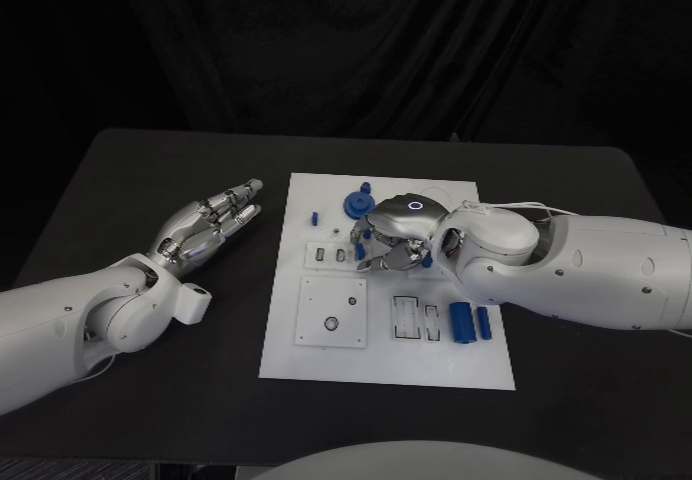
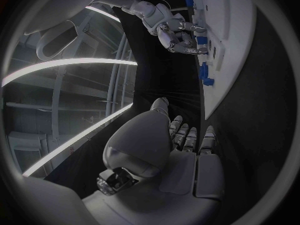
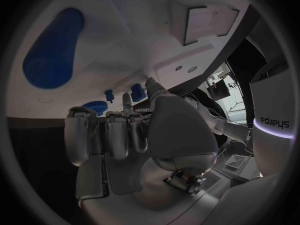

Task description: Assemble the parts on the task board

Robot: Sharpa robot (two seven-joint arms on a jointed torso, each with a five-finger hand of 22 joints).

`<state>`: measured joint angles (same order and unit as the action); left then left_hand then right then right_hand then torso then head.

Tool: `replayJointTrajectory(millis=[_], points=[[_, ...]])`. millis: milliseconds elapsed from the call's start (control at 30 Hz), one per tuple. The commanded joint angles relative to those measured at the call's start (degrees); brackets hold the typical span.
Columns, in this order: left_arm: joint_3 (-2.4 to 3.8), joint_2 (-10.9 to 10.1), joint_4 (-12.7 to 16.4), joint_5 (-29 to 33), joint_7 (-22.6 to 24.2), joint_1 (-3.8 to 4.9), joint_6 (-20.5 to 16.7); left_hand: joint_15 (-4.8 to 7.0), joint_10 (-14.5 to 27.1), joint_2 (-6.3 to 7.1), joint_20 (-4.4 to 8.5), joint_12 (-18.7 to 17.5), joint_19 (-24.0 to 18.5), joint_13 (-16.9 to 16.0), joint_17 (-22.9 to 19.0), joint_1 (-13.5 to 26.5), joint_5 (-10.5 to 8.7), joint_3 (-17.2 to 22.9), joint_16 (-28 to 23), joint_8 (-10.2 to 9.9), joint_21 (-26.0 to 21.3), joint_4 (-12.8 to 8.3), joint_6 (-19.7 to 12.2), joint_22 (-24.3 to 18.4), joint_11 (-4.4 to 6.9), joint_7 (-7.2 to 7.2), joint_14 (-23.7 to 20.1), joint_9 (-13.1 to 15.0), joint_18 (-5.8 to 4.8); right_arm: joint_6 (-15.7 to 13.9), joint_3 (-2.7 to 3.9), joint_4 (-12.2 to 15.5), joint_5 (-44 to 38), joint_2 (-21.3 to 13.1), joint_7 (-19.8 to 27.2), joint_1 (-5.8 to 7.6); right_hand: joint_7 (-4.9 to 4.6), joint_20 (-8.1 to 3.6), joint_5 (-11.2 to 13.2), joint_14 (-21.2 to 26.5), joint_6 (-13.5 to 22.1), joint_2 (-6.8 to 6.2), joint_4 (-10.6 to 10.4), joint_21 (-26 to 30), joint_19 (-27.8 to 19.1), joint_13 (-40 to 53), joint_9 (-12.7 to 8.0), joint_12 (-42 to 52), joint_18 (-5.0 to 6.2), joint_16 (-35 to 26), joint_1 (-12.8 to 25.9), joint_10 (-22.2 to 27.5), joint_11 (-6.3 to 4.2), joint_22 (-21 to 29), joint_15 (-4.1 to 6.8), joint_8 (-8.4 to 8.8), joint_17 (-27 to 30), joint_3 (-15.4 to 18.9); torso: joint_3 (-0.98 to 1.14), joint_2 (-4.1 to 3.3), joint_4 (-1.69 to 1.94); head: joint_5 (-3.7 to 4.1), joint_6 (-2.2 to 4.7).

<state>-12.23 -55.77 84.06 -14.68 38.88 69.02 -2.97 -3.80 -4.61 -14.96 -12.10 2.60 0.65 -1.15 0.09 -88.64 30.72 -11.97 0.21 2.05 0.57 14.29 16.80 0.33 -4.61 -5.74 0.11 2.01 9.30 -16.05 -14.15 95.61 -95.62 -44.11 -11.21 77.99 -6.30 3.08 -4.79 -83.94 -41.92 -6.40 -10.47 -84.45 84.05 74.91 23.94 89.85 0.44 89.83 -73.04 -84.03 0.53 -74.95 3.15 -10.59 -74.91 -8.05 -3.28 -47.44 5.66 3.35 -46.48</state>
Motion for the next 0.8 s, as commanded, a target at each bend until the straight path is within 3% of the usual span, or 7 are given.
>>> replayJointTrajectory(millis=[33,233,367,500,600,800], points=[[0.04,0.16,0.03,-0.06,7.78,-0.06,0.43,-0.47,-0.08,0.07,-0.33,-0.06,-0.03,0.00,-0.09,-0.60,0.33,0.23,-0.21,0.13,0.04,0.02,0.20,0.07,-0.35,-0.39,-0.11,0.08,1.05,-0.18,-0.01,-0.01,-0.39,-0.13,-0.24,-0.19,-0.17,0.41,1.39,-6.06,1.10,-0.72,-1.21,0.26,3.34,15.09,-0.63,0.15,1.07,0.17,0.24,-5.97,0.46,-13.04,-0.36,0.56,-15.09,0.16,0.02,0.00,0.02,0.03,-0.06],[0.04,0.16,0.10,-0.06,8.03,-0.06,0.14,-0.46,-0.09,0.07,-0.34,-0.06,-0.03,0.00,-0.09,-0.60,0.33,0.24,-0.21,0.12,0.05,0.01,0.17,0.07,-0.34,-0.41,-0.11,0.08,1.05,-2.87,0.00,0.18,-0.39,-0.50,0.66,-0.19,-0.26,0.39,1.98,-6.06,3.61,-2.83,-4.11,0.25,3.36,15.09,-1.93,0.15,1.06,0.17,0.44,-5.97,0.50,-13.05,-0.40,1.63,-15.09,0.89,0.02,0.01,0.02,-0.20,0.00],[0.04,-0.43,1.57,-0.18,8.69,-0.11,-1.59,-0.31,-0.04,0.13,-0.32,-0.08,-0.02,0.01,-0.09,-0.65,0.38,0.30,-0.21,0.12,0.05,-0.09,0.21,0.07,-0.32,-0.50,-0.11,0.08,1.04,-7.37,0.10,1.14,-0.40,-1.61,2.07,-0.19,-0.32,0.33,2.04,-6.06,3.53,-4.10,-6.13,0.17,3.38,15.09,-2.31,0.15,1.03,0.17,0.24,-5.97,0.51,-13.08,-0.38,1.51,-15.09,1.41,0.02,-0.01,0.05,-0.72,0.38],[0.05,-1.15,2.77,-1.19,9.04,-0.12,-3.42,-0.25,-0.29,0.39,-0.35,0.06,0.16,-0.05,-0.09,-0.70,0.45,0.40,-0.21,0.22,0.21,-0.30,0.83,0.17,-0.46,-0.71,-0.11,0.15,1.06,-12.32,0.45,2.82,-0.40,-3.46,3.94,0.07,-0.33,0.31,2.04,-6.06,3.39,-4.41,-6.44,-0.08,3.50,15.09,-2.49,0.15,0.97,0.17,0.99,-5.97,0.52,-13.17,-0.37,1.43,-15.09,1.82,0.02,-0.01,0.05,-1.04,0.95],[0.06,-1.77,3.70,-1.91,9.30,-0.11,-5.10,-0.24,-0.35,0.44,-0.37,0.10,0.17,-0.06,-0.09,-0.69,0.48,0.41,-0.21,0.25,0.22,-0.32,0.99,0.18,-0.47,-0.73,-0.11,0.17,1.07,-16.52,0.66,4.39,-0.40,-5.05,5.78,1.11,-0.28,0.30,2.03,-6.06,3.39,-4.63,-6.49,-0.32,3.61,15.09,-2.62,0.15,0.90,0.17,1.62,-5.97,0.49,-13.25,-0.36,1.43,-15.09,2.12,0.05,-0.01,0.05,-1.21,1.59],[0.07,-2.59,5.10,-3.15,9.31,0.00,-7.67,-0.22,-0.58,0.46,-0.42,0.23,0.26,-0.11,-0.09,-0.74,0.62,0.54,-0.21,0.34,0.30,-0.35,1.43,0.23,-0.43,-0.73,-0.11,0.21,1.08,-20.64,0.77,6.71,-0.28,-7.67,7.65,3.24,-0.11,0.27,2.02,-6.06,3.36,-4.90,-6.51,-0.84,3.84,15.09,-2.76,0.15,0.77,0.17,2.24,-5.97,0.39,-13.43,-0.31,1.39,-15.09,2.39,0.17,0.15,-0.05,-1.85,2.51]])
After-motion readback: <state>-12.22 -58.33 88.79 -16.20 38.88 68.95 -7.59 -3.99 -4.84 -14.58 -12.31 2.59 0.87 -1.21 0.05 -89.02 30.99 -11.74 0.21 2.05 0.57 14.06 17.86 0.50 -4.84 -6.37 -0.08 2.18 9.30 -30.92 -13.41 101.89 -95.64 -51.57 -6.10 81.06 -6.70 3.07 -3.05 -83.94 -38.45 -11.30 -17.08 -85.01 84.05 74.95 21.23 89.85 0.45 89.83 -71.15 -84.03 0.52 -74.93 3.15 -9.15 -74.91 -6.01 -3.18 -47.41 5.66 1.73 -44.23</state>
